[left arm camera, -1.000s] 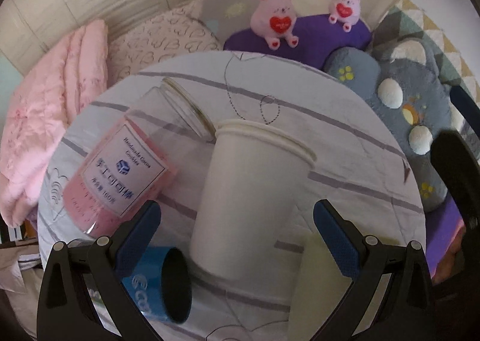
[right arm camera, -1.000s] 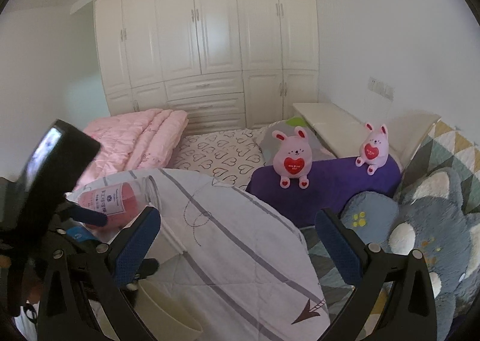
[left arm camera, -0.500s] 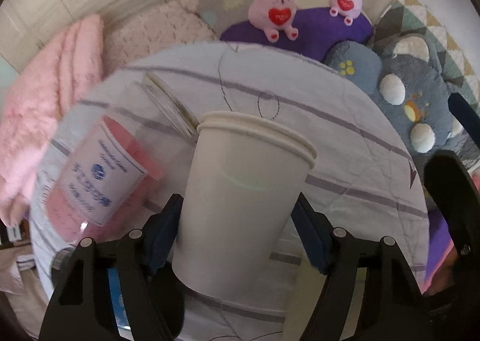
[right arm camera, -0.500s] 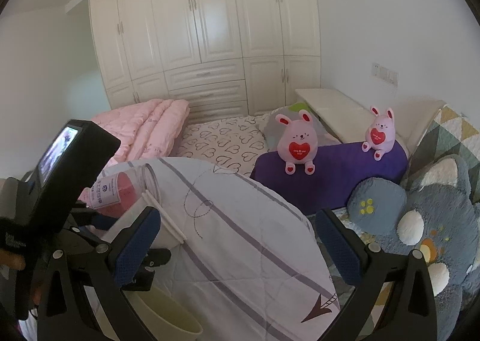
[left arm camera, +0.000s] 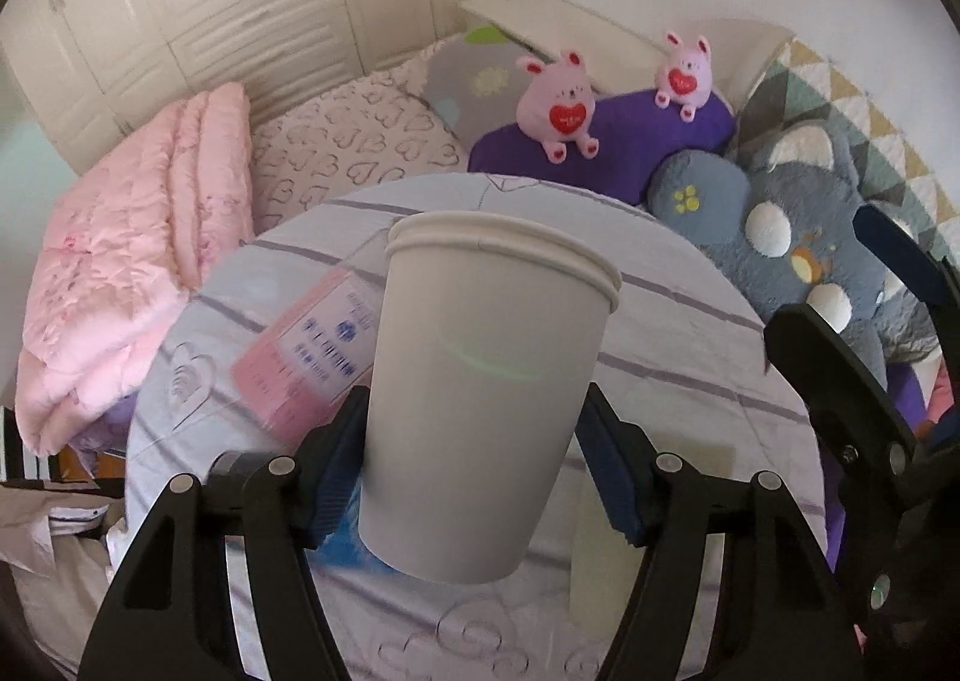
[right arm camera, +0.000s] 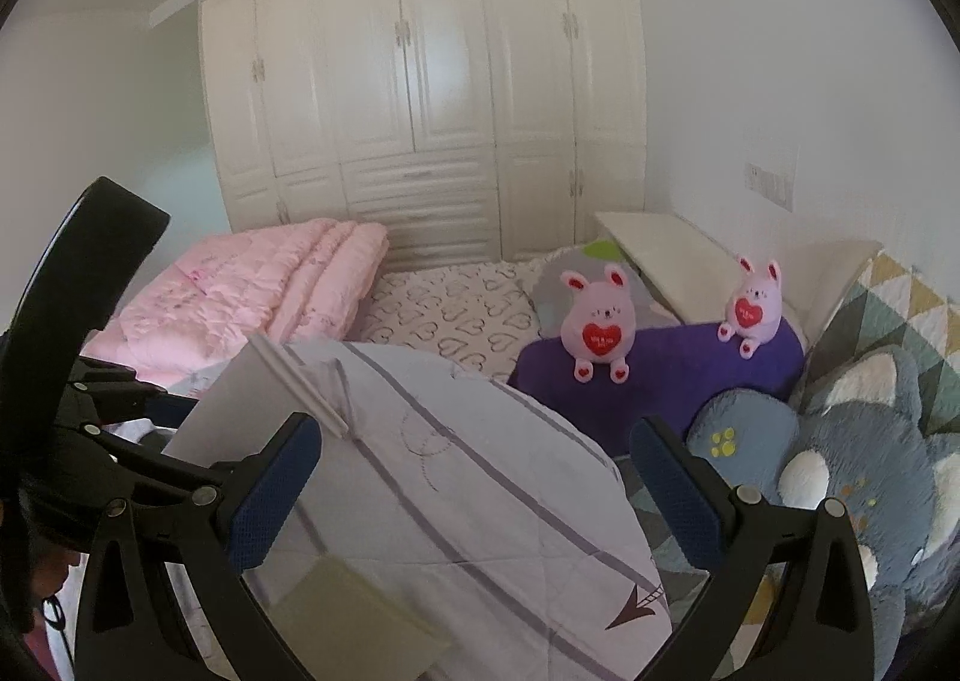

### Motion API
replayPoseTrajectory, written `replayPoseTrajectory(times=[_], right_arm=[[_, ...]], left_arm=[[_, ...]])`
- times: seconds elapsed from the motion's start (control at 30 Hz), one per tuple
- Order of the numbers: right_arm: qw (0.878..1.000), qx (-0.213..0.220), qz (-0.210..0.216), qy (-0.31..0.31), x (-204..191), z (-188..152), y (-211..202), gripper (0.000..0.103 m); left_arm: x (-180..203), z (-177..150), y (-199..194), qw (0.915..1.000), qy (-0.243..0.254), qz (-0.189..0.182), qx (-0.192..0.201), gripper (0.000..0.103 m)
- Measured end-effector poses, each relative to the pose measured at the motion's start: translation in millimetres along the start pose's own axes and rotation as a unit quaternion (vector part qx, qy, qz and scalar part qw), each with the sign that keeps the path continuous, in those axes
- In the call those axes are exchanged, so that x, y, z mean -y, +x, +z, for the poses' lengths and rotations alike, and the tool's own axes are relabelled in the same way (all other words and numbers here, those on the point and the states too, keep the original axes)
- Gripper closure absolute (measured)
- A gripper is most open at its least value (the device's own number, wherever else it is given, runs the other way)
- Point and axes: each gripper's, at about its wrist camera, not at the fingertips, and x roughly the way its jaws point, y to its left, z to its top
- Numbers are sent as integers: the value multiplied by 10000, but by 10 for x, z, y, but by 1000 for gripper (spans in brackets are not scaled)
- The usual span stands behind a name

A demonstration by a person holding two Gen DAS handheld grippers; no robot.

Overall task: Flip cup upright
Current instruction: 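Close the left tool on the white paper cup and lift it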

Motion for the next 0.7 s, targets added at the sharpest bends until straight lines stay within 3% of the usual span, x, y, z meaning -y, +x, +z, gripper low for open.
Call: replayPoseTrajectory(times=[0.27,0.57,0.7], right_arm=[[9988,256,269,-320,-442,26,-439,0],[9946,-198,752,-691,-1071,-306,-590,0],[9921,-449,938,-699,-1219,-466,-569,0]], left_arm=[[-242,-555,-558,9990,-295,230,254,34],[-569,-1465,-588,9959,-773,416,-205,34],[-676,-1800,-523,9932,-1052,321,-372,34]])
